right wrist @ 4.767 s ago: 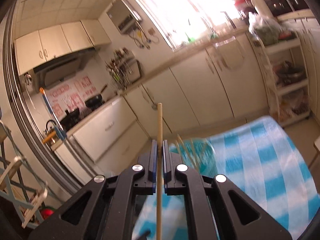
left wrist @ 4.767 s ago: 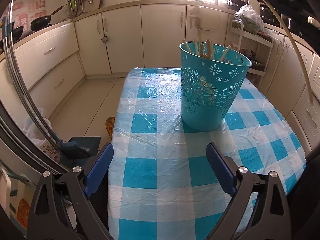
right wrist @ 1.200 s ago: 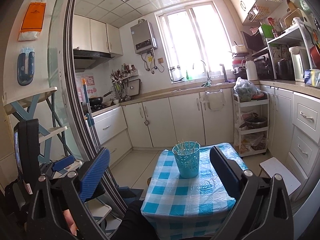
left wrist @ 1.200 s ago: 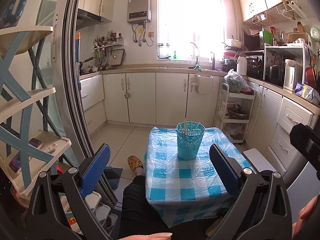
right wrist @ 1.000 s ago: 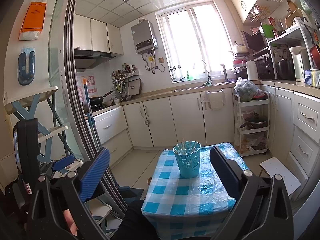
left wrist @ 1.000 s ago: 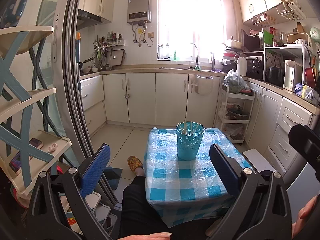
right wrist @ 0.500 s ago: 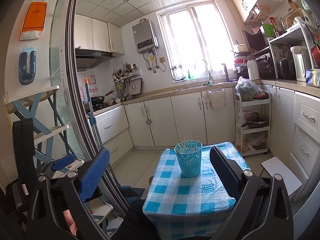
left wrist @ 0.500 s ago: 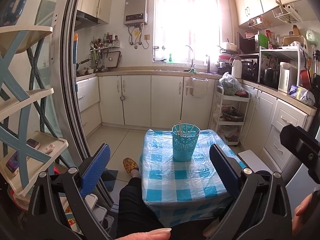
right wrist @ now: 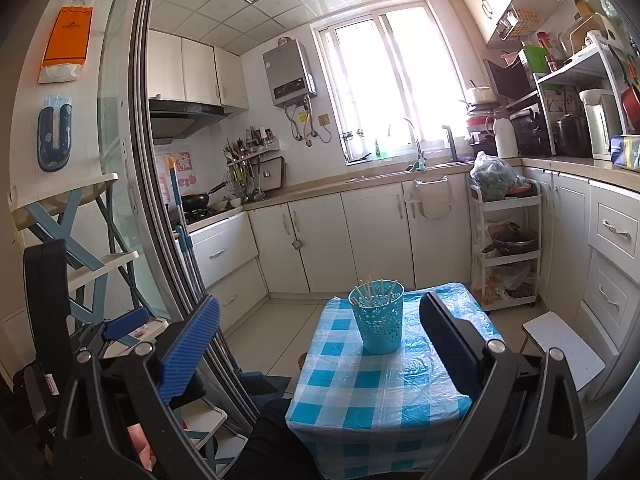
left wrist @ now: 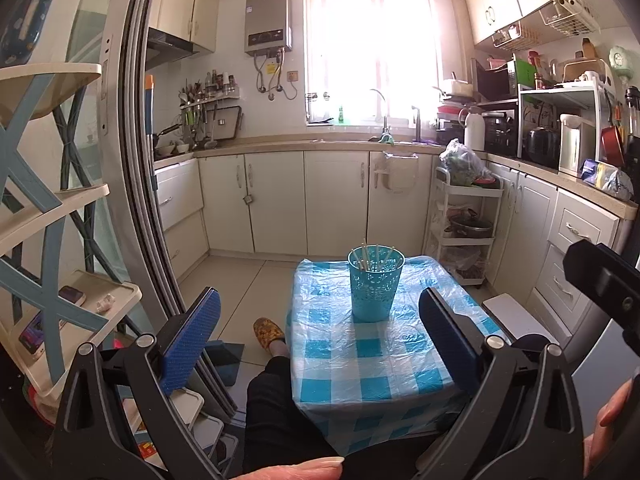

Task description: Organize utensils

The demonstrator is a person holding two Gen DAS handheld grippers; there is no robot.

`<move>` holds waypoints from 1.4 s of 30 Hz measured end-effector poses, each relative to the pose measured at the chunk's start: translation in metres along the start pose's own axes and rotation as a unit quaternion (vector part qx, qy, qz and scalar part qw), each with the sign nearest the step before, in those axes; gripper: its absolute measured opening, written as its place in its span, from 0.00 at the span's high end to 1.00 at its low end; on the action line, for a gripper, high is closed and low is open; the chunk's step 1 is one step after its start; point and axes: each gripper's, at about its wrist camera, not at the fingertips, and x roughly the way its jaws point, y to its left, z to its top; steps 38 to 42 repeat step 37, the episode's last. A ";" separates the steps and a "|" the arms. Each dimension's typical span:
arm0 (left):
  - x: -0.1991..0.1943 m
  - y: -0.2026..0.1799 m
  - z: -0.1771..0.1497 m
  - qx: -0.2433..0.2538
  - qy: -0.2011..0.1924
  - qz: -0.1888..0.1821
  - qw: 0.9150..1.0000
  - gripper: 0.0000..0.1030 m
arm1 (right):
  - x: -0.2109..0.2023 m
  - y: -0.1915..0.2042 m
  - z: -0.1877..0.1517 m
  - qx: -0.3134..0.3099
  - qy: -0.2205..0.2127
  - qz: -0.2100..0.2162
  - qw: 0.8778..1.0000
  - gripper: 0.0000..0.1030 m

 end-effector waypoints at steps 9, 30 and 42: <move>0.004 -0.002 0.000 0.003 0.005 0.004 1.000 0.07 | 0.004 0.000 0.000 0.005 0.004 -0.001 1.000 0.07; 0.071 0.002 -0.014 -0.004 0.061 0.020 0.998 0.07 | 0.039 -0.012 -0.009 -0.004 0.022 -0.030 0.999 0.07; 0.150 0.002 -0.033 0.000 0.141 0.020 0.990 0.07 | 0.124 -0.061 -0.035 0.020 0.098 -0.084 0.991 0.07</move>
